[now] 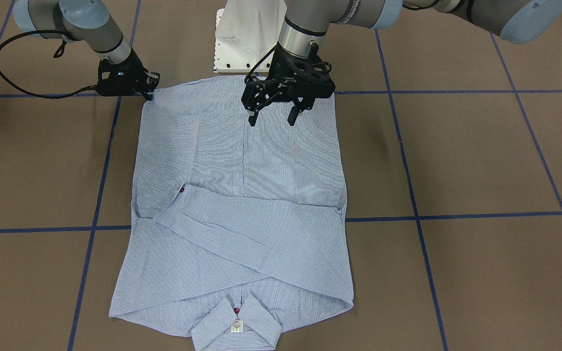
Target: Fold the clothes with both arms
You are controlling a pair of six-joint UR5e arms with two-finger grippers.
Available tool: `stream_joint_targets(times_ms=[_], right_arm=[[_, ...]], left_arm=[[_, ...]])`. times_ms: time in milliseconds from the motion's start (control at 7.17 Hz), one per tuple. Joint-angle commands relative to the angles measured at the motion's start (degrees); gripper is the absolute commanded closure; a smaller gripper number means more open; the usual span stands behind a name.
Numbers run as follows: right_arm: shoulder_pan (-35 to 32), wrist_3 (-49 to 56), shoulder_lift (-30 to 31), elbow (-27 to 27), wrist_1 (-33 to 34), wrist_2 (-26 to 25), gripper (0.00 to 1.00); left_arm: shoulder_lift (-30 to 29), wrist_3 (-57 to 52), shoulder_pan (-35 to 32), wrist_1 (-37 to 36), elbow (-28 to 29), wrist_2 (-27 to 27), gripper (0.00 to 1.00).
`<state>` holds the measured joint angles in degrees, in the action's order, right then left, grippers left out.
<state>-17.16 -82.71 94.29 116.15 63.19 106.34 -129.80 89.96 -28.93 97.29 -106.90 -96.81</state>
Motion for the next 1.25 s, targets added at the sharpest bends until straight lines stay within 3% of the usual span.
stream_joint_targets(times_ms=[0,279,418,1115], right_arm=[[-0.77,0.0,0.01,0.65,0.0,0.01,1.0],[-2.43,0.0,0.8,3.11,-0.09,-0.43,1.0],[-3.14,0.0,0.8,3.64,-0.09,-0.6,1.0],[-3.94,0.0,-0.07,5.67,-0.18,-0.08,1.0]], left_arm=[[2.42,-0.05,-0.16,-0.09,-1.37,-0.31,0.03],[11.54,-0.05,-0.16,-0.26,-9.17,-4.07,0.03],[14.28,-0.05,0.1,-0.26,-10.42,-4.09,0.04],[22.03,-0.22,9.22,-0.44,-10.34,-3.12,0.08]])
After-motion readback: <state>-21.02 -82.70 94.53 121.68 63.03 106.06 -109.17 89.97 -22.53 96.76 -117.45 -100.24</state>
